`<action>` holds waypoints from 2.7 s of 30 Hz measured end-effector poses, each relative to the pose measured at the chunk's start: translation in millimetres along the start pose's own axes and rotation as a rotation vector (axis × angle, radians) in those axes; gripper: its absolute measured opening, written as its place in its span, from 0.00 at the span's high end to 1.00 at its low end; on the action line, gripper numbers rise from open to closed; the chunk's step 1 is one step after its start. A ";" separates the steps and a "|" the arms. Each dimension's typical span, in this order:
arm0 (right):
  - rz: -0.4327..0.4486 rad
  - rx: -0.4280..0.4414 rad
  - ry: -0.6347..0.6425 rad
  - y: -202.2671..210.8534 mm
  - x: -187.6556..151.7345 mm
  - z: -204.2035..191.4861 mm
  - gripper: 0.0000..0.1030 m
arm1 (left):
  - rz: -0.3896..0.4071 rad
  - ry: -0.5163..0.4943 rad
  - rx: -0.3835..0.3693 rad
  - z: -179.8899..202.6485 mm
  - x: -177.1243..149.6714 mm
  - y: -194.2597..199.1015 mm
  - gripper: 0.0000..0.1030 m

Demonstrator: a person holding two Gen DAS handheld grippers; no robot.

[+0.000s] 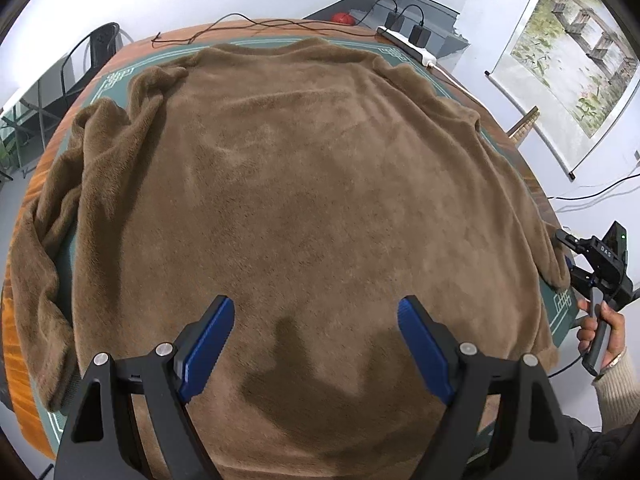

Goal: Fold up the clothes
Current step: 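Grasp a sleeve cuff with the right gripper, then lift the sleeve with the right gripper and carry it across the body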

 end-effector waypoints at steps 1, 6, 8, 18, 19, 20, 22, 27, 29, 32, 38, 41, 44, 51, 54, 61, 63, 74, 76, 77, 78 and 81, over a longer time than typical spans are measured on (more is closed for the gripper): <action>-0.005 -0.005 0.020 -0.6 -0.2 -2.1 0.50 | 0.000 0.001 -0.009 2.4 -0.3 -0.4 0.15; -0.009 -0.062 0.148 -4.4 -4.1 -17.2 0.41 | 0.014 -0.008 -0.029 15.5 4.0 0.5 0.15; 0.002 -0.066 0.149 -4.2 -4.2 -18.0 0.39 | 0.018 -0.016 -0.034 20.4 6.5 0.7 0.15; 0.034 0.071 -0.094 7.8 20.5 4.5 0.39 | -0.008 -0.049 -0.073 32.1 21.2 -8.6 0.15; 0.038 0.080 -0.109 8.0 22.1 6.2 0.39 | -0.012 -0.045 -0.083 31.4 25.0 -11.5 0.15; 0.037 0.079 -0.121 6.9 22.6 8.4 0.39 | -0.016 -0.041 -0.092 30.7 28.7 -14.5 0.15; 0.030 0.066 -0.124 2.4 22.6 9.3 0.39 | -0.024 -0.030 -0.097 28.8 36.4 -21.3 0.15; 0.003 -0.002 -0.087 -8.4 25.6 3.7 0.46 | -0.044 0.002 -0.152 26.2 54.2 -36.5 0.15; -0.006 -0.096 -0.073 -11.1 25.6 5.5 0.73 | -0.051 -0.007 -0.160 27.8 59.4 -42.8 0.15; 0.004 -0.148 -0.067 -11.0 25.8 6.2 0.81 | -0.068 -0.006 -0.160 29.3 64.1 -50.5 0.15; 0.111 -0.171 0.020 22.0 52.2 -18.8 0.82 | -0.053 0.003 -0.136 40.7 69.2 -45.5 0.15; 0.203 -0.163 0.087 57.7 82.4 -37.8 0.87 | -0.035 0.040 -0.126 47.3 70.4 -41.8 0.15; 0.308 -0.168 0.176 97.6 118.0 -62.8 0.87 | -0.013 0.099 -0.123 56.4 68.0 -38.6 0.15; 0.524 -0.173 0.338 172.8 185.6 -102.6 0.87 | 0.022 0.113 -0.118 92.9 53.3 -34.5 0.15; 0.509 -0.161 0.378 165.4 203.8 -106.9 0.87 | 0.014 0.145 -0.117 102.2 41.1 -39.9 0.15; 0.383 -0.080 0.395 123.8 211.1 -115.9 0.87 | 0.034 0.230 -0.083 98.3 24.2 -27.1 0.15; 0.357 -0.043 0.390 117.5 210.5 -119.9 0.87 | 0.043 0.263 -0.084 92.4 26.5 -21.9 0.15; 0.295 -0.032 0.375 88.5 193.5 -133.5 0.73 | 0.053 0.287 -0.078 65.4 40.9 -8.3 0.15; 0.287 -0.132 0.323 82.5 190.4 -102.7 0.30 | 0.046 0.285 -0.074 60.5 39.9 -8.2 0.15; 0.284 -0.218 0.322 78.6 185.1 -88.0 0.17 | 0.039 0.285 -0.070 56.9 37.8 -8.5 0.15; 0.270 -0.286 0.337 73.3 177.9 -77.0 0.17 | 0.031 0.288 -0.068 55.1 36.8 -10.2 0.15; 0.170 -0.378 0.479 47.1 145.2 -66.3 0.17 | 0.008 0.297 -0.062 50.2 34.0 -15.2 0.15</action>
Point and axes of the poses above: each gripper's, at about its wrist camera, not at the fingertips, and y roughly against the way its jaws point, z to its right, x to its top, the point moved 6 cm from there along -y, roughly the way its jaws point, and after that the axes turned 1 degree about y, right-handed, at the moved point
